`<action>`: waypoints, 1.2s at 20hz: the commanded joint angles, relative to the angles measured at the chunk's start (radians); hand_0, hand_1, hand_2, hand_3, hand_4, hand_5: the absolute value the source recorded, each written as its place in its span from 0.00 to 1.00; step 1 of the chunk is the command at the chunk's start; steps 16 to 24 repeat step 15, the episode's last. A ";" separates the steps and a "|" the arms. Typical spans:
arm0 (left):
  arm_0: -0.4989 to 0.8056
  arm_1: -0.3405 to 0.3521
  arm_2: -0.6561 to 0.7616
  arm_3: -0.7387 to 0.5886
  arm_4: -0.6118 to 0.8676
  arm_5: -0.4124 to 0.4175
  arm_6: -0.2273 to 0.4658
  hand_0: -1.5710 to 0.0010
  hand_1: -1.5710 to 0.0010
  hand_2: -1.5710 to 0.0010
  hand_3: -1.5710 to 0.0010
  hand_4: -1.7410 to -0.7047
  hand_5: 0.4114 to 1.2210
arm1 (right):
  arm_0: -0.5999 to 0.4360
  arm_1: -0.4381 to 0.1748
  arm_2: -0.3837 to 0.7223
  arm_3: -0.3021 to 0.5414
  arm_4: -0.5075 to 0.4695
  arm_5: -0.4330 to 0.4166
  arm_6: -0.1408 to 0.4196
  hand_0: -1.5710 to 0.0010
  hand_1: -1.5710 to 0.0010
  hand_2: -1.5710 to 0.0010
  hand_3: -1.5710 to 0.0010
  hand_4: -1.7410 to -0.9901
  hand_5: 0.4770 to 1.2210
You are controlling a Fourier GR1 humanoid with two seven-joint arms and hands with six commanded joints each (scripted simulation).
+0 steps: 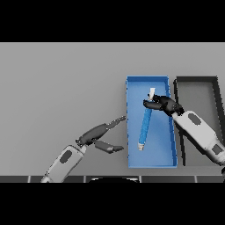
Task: Pick up the blue pipe and place it into the blue bin.
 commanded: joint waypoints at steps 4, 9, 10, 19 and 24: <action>0.010 -0.001 0.000 0.007 0.000 0.001 0.005 1.00 1.00 1.00 1.00 0.80 0.06 | -0.007 0.016 0.015 0.036 0.039 -0.017 -0.016 0.97 0.97 0.98 0.98 0.82 0.32; 0.010 0.000 0.006 0.013 0.006 0.000 -0.003 1.00 1.00 1.00 1.00 0.79 0.07 | 0.000 -0.003 -0.004 0.034 0.022 0.004 -0.043 0.99 0.99 0.99 0.99 0.82 0.27; 0.002 -0.009 0.003 0.020 0.004 0.000 0.009 1.00 1.00 1.00 1.00 0.79 0.07 | -0.006 -0.001 -0.006 0.045 0.020 0.016 -0.044 0.99 0.99 0.99 0.99 0.81 0.27; -0.008 0.000 0.021 0.055 0.013 -0.010 -0.006 1.00 1.00 1.00 1.00 0.79 0.07 | 0.008 0.008 -0.002 0.045 0.013 0.036 -0.060 0.99 0.99 0.99 1.00 0.82 0.27; -0.008 0.000 0.021 0.055 0.013 -0.010 -0.006 1.00 1.00 1.00 1.00 0.79 0.07 | 0.008 0.008 -0.002 0.045 0.013 0.036 -0.060 0.99 0.99 0.99 1.00 0.82 0.27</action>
